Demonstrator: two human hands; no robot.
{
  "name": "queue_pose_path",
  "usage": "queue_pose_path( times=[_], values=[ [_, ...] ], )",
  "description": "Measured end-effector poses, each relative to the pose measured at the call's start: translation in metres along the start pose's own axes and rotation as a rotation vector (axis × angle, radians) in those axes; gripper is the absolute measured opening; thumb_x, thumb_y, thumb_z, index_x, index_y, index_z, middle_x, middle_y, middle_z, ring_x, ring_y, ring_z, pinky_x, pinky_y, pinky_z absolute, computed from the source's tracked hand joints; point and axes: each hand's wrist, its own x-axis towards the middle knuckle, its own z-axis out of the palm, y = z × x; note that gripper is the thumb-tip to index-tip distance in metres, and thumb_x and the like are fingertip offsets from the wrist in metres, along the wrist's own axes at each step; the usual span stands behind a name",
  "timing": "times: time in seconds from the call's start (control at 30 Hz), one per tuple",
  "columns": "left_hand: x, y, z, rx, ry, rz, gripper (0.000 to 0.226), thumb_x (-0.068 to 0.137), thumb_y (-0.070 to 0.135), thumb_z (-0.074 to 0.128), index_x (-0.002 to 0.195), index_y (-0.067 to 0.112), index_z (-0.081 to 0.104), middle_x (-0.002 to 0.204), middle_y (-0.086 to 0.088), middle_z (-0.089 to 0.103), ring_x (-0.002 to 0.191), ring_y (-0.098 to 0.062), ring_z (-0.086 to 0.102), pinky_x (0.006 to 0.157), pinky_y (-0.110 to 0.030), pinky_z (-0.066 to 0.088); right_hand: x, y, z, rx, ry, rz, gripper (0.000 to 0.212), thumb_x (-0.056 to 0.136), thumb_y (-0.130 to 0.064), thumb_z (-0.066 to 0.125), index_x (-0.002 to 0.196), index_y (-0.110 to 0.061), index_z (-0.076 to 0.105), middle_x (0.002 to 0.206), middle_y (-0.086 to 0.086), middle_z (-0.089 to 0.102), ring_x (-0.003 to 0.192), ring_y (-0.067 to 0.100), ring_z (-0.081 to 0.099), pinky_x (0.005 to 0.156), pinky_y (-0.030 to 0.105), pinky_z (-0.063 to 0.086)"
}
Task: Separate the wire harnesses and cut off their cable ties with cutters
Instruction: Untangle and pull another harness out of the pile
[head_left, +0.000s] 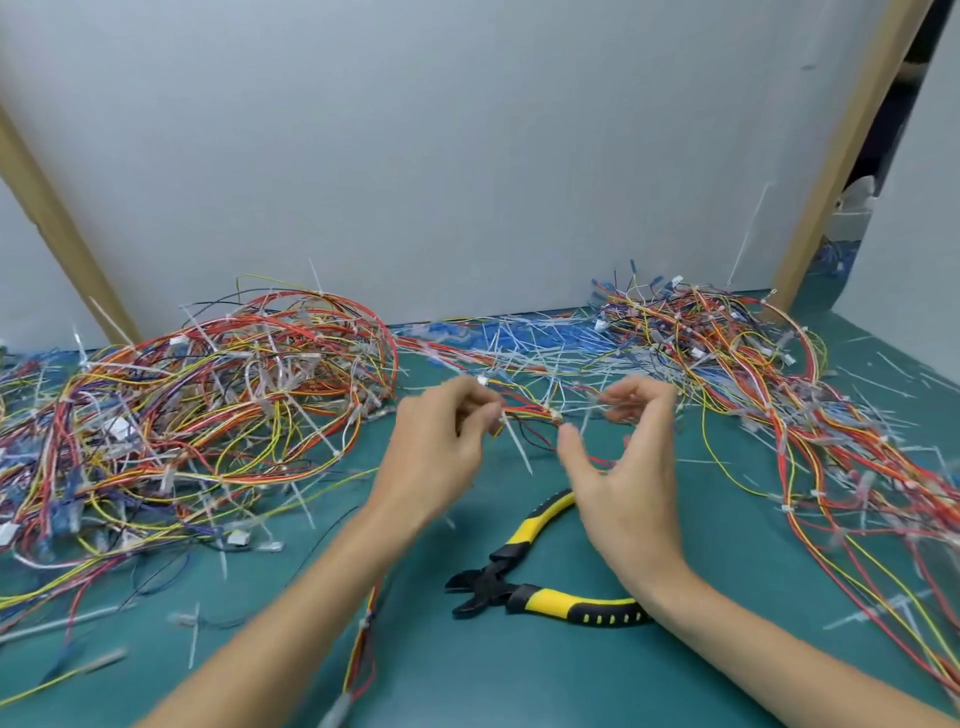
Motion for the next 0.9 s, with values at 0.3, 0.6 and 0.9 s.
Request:
queue_pose_path(
  times=[0.3, 0.6, 0.9],
  values=[
    [-0.034, -0.023, 0.023, -0.102, 0.059, 0.069, 0.003, 0.094, 0.018, 0.068, 0.092, 0.017, 0.067, 0.082, 0.015, 0.071, 0.077, 0.004, 0.065, 0.07, -0.008, 0.043, -0.003, 0.005, 0.01, -0.154, -0.502, 0.053, 0.023, 0.087, -0.039, 0.064, 0.07, -0.024, 0.061, 0.059, -0.007, 0.059, 0.06, 0.01, 0.054, 0.067, 0.03, 0.046],
    [-0.033, -0.023, 0.022, -0.065, 0.054, 0.092, 0.011, 0.094, 0.012, 0.066, 0.103, 0.014, 0.073, 0.092, 0.01, 0.075, 0.086, -0.004, 0.065, 0.075, -0.004, 0.04, -0.001, 0.013, 0.014, -0.28, -0.626, 0.063, 0.026, 0.101, -0.033, 0.053, 0.075, -0.029, 0.059, 0.061, -0.022, 0.057, 0.065, 0.007, 0.051, 0.067, 0.024, 0.033],
    [-0.035, -0.023, 0.023, 0.012, 0.068, 0.132, 0.008, 0.094, 0.025, 0.068, 0.091, 0.021, 0.074, 0.084, 0.013, 0.075, 0.075, -0.008, 0.066, 0.075, -0.028, 0.05, 0.003, 0.009, 0.008, -0.072, -0.616, 0.117, 0.028, 0.099, -0.022, 0.056, 0.071, -0.02, 0.056, 0.064, 0.008, 0.052, 0.065, 0.027, 0.047, 0.061, 0.039, 0.038]
  ],
)
